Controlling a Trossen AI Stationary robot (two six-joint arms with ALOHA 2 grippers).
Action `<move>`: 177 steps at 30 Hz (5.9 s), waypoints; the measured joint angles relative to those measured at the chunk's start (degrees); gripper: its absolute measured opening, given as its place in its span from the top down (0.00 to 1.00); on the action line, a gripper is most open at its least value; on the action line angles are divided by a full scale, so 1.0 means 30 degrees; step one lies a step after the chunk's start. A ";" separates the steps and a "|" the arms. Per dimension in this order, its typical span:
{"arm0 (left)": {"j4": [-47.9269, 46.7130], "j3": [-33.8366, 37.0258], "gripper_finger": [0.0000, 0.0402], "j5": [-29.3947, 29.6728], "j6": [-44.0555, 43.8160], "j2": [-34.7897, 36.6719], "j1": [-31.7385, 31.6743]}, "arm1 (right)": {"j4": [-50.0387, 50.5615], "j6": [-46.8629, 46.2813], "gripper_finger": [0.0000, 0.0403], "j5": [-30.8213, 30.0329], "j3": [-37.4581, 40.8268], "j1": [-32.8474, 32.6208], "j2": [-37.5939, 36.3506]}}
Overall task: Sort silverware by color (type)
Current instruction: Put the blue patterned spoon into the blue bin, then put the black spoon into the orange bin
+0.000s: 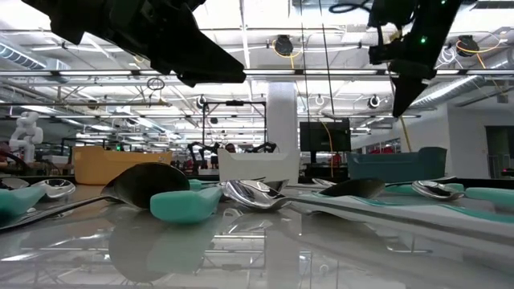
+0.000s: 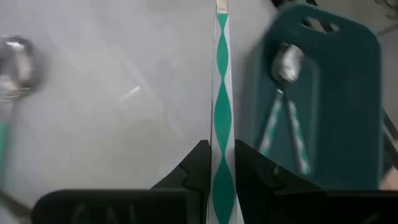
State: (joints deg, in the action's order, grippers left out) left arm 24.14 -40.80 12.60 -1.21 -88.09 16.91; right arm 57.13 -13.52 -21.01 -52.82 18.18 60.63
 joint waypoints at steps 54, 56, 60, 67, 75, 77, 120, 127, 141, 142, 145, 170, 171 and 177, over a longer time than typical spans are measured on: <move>0.0015 0.0000 0.64 -0.0007 0.0076 0.0000 0.0000 | -0.1005 0.3454 0.85 0.0057 0.0000 1.0218 0.6351; 0.0014 0.0000 0.64 -0.0007 0.0078 0.0007 0.0000 | -0.1249 0.3379 0.85 0.0056 0.0000 1.0218 0.6337; -0.0002 0.0000 0.64 -0.0007 0.0082 0.0006 0.0000 | -0.1252 0.3048 0.82 0.0038 0.0000 1.0211 0.6337; -0.0010 0.0000 0.64 -0.0007 0.0093 0.0003 0.0000 | -0.1291 0.2795 0.65 -0.0865 0.0000 1.0153 0.6254; -0.0029 0.0000 0.64 -0.0007 0.0144 0.0007 0.0000 | -0.2172 0.2155 0.54 0.1822 0.0000 0.8297 0.2798; -0.0032 0.0000 0.64 -0.0007 0.0144 0.0003 0.0000 | -0.2427 0.1681 0.54 0.2690 0.0000 0.6998 0.1602; -0.2617 0.0000 0.64 0.1785 -0.3696 -0.0253 0.1211 | -2.0181 -0.2280 0.56 0.0998 0.2667 -1.3732 0.9371; -0.2310 0.0007 0.64 0.3688 -0.5731 -0.1542 0.3144 | -2.0805 -0.2392 0.56 0.0954 0.1844 -1.4260 1.1193; -0.1078 0.0007 0.64 0.5384 -0.6049 -0.2062 0.2987 | -1.4871 -0.4055 0.56 -0.0839 -0.0423 -1.6483 1.2129; -0.1045 0.0000 0.64 0.5384 -0.5965 -0.2160 0.2889 | -1.4283 -0.4192 0.56 -0.1004 -0.0503 -1.6608 1.2133; -0.0941 0.0007 0.64 0.5389 -0.5787 -0.2302 0.2644 | -1.3381 -0.4542 0.56 -0.1067 -0.0588 -1.6806 1.2136; -0.0583 0.0000 0.64 0.4291 -0.3412 -0.2477 0.1060 | -0.4588 -0.7260 0.56 -0.1738 -0.0590 -1.4589 0.8540; -0.0589 0.0000 0.64 0.4291 -0.3496 -0.2477 0.1209 | -0.3934 -0.7108 0.57 -0.1315 -0.0590 -1.4291 0.8282; -0.0532 0.0000 0.64 0.4291 -0.3834 -0.2477 0.1905 | -0.0225 -0.4069 0.64 0.1645 -0.0590 -1.2548 0.8005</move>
State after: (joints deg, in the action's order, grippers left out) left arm 22.55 -40.80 25.47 -12.71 -95.53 22.62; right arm 56.46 -25.73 -16.07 -54.59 -19.46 84.64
